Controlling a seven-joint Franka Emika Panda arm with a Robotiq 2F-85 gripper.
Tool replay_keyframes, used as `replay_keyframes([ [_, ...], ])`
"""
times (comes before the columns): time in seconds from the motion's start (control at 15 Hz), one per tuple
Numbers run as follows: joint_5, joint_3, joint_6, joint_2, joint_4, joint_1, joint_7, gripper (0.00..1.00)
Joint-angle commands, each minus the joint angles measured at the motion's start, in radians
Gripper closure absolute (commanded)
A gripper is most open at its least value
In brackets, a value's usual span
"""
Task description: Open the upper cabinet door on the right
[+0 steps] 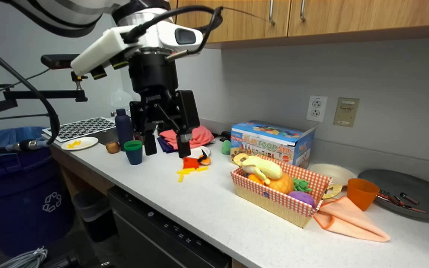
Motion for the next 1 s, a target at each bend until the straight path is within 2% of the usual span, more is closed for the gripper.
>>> replay_keyframes([
  [0.0, -0.002, -0.004, -0.003, 0.001, 0.002, 0.005, 0.002, 0.00],
  [0.27, 0.002, -0.006, 0.010, -0.024, -0.005, 0.008, 0.004, 0.00],
  [0.73, -0.006, 0.034, -0.031, -0.183, 0.017, 0.030, 0.012, 0.00],
  [0.87, -0.006, 0.036, -0.014, -0.203, 0.021, 0.030, 0.018, 0.00],
  [0.93, -0.008, 0.030, -0.006, -0.155, 0.025, 0.025, 0.012, 0.00],
])
